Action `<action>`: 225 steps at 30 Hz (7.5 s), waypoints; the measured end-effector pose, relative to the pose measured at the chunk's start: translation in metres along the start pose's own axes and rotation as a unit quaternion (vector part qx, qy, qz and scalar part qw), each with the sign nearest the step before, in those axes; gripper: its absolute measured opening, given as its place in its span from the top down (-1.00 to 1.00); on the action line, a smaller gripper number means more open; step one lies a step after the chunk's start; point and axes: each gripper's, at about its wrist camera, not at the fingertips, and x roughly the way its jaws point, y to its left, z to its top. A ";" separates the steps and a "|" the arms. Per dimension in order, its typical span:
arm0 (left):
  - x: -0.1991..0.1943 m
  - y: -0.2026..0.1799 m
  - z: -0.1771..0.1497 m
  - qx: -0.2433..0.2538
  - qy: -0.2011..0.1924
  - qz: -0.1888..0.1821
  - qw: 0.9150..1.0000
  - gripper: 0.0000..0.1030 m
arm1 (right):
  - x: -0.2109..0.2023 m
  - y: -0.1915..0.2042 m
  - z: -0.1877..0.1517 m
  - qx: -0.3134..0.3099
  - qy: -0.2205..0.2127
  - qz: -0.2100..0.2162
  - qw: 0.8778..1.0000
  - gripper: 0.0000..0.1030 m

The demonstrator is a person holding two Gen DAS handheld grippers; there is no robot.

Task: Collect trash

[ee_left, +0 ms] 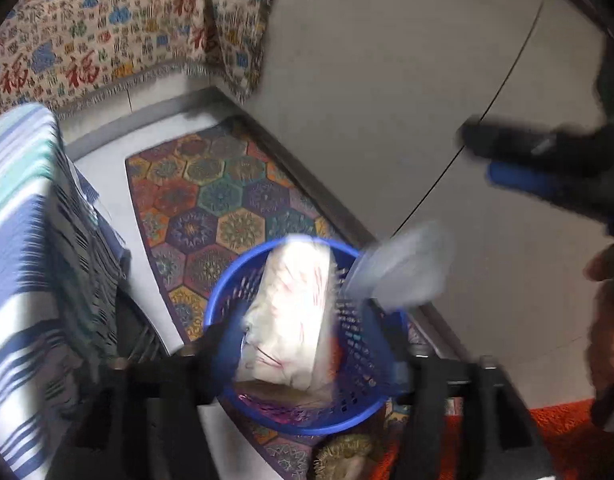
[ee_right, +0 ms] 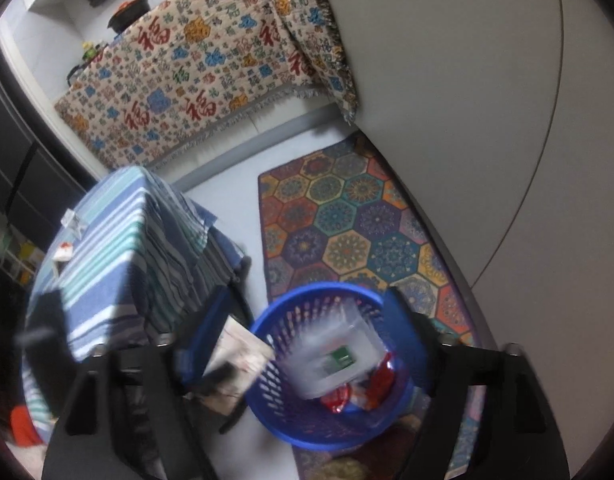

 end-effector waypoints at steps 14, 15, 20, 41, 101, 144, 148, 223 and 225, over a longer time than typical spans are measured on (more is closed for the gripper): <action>-0.097 0.023 -0.016 -0.031 -0.066 0.011 0.997 -0.29 | -0.018 0.042 0.013 -0.051 -0.066 -0.046 0.995 -0.66; -0.113 0.030 -0.020 -0.036 -0.073 0.018 0.997 -0.29 | -0.018 0.049 0.013 -0.057 -0.070 -0.042 0.995 -0.66; -0.177 0.084 -0.043 -0.063 -0.100 0.080 0.990 -0.29 | -0.010 0.116 0.010 -0.109 -0.078 -0.003 0.991 -0.68; -0.210 0.370 0.023 -0.255 -0.090 0.218 0.938 -0.29 | 0.118 0.356 -0.092 -0.363 0.055 0.088 0.926 -0.73; -0.250 0.316 -0.128 -0.146 -0.114 0.213 0.959 0.40 | 0.163 0.406 -0.050 -0.338 0.085 0.084 0.933 0.06; -0.263 0.309 -0.137 -0.137 -0.064 0.160 0.975 0.35 | 0.142 0.408 -0.023 -0.408 0.180 0.061 0.893 0.03; -0.275 0.312 -0.136 -0.149 -0.095 0.150 0.973 0.62 | 0.119 0.390 -0.023 -0.347 0.153 0.100 0.920 0.03; -0.184 -0.070 -0.058 0.047 -0.063 0.099 0.992 -1.00 | -0.148 0.060 -0.134 0.052 0.009 -0.100 0.994 -0.99; -0.188 -0.069 -0.061 0.036 -0.062 0.095 0.993 -1.00 | -0.156 0.066 -0.137 0.044 0.002 -0.119 0.992 -0.99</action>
